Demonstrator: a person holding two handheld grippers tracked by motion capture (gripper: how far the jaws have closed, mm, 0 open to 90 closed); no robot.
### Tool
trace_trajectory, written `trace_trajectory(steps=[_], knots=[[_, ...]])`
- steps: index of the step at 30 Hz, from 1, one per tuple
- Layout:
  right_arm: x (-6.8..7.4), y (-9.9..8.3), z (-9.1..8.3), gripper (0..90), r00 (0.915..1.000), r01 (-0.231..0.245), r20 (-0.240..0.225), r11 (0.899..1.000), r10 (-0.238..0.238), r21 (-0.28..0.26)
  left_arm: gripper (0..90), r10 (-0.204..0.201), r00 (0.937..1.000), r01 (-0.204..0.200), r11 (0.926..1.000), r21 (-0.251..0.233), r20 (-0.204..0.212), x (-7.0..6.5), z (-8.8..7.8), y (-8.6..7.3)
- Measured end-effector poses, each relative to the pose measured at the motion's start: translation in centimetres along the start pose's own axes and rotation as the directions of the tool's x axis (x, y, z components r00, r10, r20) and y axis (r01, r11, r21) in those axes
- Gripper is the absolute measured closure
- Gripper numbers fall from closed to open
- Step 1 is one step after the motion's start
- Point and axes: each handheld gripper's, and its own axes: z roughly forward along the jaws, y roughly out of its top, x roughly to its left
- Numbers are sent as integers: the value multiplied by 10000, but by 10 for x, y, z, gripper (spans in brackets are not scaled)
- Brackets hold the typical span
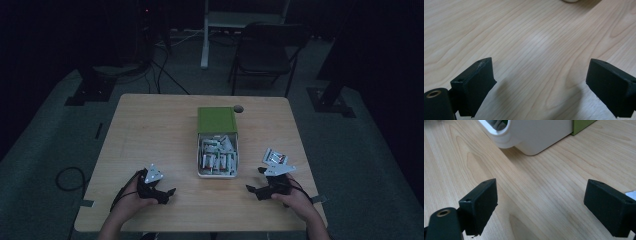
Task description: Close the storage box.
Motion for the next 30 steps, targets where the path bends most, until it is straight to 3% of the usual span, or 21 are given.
trace_trajectory(steps=[15, 23, 26, 30], knots=[[2, 7, 1, 115, 10000, 23, -69, 9998, -24, -203, 83, 484, 9975, -462, 9981, -410, 525, -12, 9, 17], [3, 13, 1, 115, 9999, -45, -99, 9994, 42, -349, 83, 830, 9938, -760, 9929, -920, 744, -17, 13, 28], [4, 15, 2, 115, 9999, 3, -133, 9988, -10, -496, 83, 734, 9927, -621, 9912, -1168, 953, -18, 13, 32], [5, 17, 2, 115, 9998, -46, -191, 9981, 35, -618, 83, 886, 9903, -729, 9871, -1429, 1073, -22, 15, 37]])
